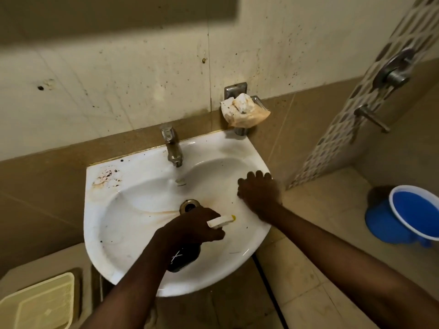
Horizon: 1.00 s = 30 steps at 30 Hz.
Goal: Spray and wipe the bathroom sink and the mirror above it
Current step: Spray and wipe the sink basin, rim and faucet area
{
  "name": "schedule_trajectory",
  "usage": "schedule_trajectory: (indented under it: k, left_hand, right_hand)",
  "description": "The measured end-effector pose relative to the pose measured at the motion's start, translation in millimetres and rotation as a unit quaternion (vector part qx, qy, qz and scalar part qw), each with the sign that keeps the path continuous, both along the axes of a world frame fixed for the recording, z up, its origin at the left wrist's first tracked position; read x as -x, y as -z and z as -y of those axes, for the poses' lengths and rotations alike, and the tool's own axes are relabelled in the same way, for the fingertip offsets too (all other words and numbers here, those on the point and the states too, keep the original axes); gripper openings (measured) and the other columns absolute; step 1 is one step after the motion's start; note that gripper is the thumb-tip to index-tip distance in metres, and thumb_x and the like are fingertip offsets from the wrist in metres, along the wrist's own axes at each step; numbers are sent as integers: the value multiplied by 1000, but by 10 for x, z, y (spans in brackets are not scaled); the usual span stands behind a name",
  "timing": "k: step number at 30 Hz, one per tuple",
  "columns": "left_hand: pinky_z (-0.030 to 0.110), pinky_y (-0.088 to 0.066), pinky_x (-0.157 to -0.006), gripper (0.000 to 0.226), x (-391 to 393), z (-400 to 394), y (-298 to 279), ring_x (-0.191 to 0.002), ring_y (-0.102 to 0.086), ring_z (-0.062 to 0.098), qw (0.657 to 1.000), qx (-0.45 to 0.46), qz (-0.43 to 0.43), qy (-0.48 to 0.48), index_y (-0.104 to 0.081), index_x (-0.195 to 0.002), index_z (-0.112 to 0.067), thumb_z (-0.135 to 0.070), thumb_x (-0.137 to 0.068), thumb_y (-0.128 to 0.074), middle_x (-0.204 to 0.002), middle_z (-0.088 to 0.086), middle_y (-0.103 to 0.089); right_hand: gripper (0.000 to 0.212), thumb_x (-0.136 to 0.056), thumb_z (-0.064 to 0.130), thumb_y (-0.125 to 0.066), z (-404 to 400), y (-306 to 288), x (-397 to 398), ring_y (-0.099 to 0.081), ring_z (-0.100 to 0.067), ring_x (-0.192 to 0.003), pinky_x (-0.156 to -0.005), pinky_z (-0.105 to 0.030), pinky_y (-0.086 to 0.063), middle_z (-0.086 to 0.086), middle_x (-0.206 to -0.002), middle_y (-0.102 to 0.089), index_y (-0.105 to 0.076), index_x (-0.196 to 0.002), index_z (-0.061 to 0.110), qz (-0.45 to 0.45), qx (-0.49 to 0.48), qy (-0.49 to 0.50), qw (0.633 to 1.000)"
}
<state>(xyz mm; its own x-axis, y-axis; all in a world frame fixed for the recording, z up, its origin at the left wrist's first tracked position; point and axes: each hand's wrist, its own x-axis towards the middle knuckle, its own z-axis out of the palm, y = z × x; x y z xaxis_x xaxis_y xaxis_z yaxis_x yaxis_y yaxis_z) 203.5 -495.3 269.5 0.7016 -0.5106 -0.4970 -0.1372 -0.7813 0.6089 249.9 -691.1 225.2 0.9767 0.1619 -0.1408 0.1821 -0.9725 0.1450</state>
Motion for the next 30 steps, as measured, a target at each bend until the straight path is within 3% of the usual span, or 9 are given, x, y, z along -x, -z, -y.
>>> schedule_trajectory:
  k: [2, 4, 6, 9, 13, 17, 19, 24, 30]
  left_hand:
    - [30, -49, -66, 16, 87, 6, -30, -71, -66, 25, 1000, 17, -7, 13, -67, -83, -4, -21, -84, -68, -74, 7, -68]
    - [32, -50, -70, 24, 151, -9, -30, -82, -68, 30, 999, 14, -8, 29, -67, -91, 2, -20, -84, -68, -87, 16, -71]
    - [30, -46, -71, 15, 180, -70, 18, -83, -66, 29, 999, -2, -12, 52, -64, -82, -8, -22, -84, -69, -83, 13, -68]
    - [27, -43, -72, 21, 196, -223, 25, -77, -59, 18, 998, -16, -13, 60, -53, -69, -22, -24, -85, -68, -72, -3, -57]
    - [23, -45, -67, 14, 256, -397, -57, -71, -59, 15, 999, 1, -14, 41, -60, -74, -17, -21, -85, -68, -74, 0, -62]
    - [19, -47, -59, 17, 273, -417, -59, -59, -60, 14, 998, 50, -27, 20, -60, -69, -17, -16, -84, -68, -63, 1, -62]
    - [17, -44, -58, 26, 264, -335, -84, -58, -58, 11, 998, 53, -22, 39, -53, -63, -23, -18, -84, -69, -61, -4, -58]
    - [32, -54, -66, 20, 298, -275, -81, -61, -65, 17, 998, 35, -40, 27, -57, -64, -27, -25, -80, -68, -65, 0, -65]
    - [36, -56, -79, 17, 374, -421, -129, -69, -66, 17, 995, -28, -88, 38, -61, -67, -25, -28, -79, -71, -69, -1, -68]
  right_hand:
    - [21, -73, 37, -75, 8, 4, 89, -57, -32, -78, -66, -39, -47, -8, -82, -62, -66, -81, 20, 40, 13, 8, 999]
    - [24, -82, 42, -63, -106, -22, 394, -57, -31, -90, -76, -39, -42, -6, -93, -62, -66, -95, 23, 3, 1, -6, 1000]
    - [32, -89, 46, -49, -196, 8, 640, -52, -29, -105, -85, -37, -36, -4, -109, -59, -59, -112, 26, -49, -24, -15, 998]
    - [35, -89, 49, -49, -233, 6, 507, -50, -27, -109, -87, -39, -35, -2, -114, -58, -57, -115, 28, -82, 1, 17, 996]
    - [30, -91, 42, -47, -271, -35, 402, -51, -27, -107, -87, -38, -36, -3, -112, -59, -59, -113, 25, -46, 46, 57, 996]
    - [35, -85, 52, -49, -441, -89, 813, -53, -27, -104, -83, -37, -36, -1, -108, -60, -59, -108, 28, -113, -52, 31, 992]
    - [32, -87, 48, -50, -416, -85, 825, -54, -28, -101, -79, -36, -36, -2, -106, -61, -60, -107, 25, -74, -54, 45, 995]
    - [16, -88, 35, -55, -263, -54, 565, -55, -28, -95, -78, -36, -39, -2, -99, -63, -64, -96, 24, 67, 28, 114, 991]
    - [33, -83, 50, -54, -495, -110, 1043, -55, -27, -97, -73, -35, -36, -1, -99, -62, -61, -106, 27, -55, -114, 69, 990]
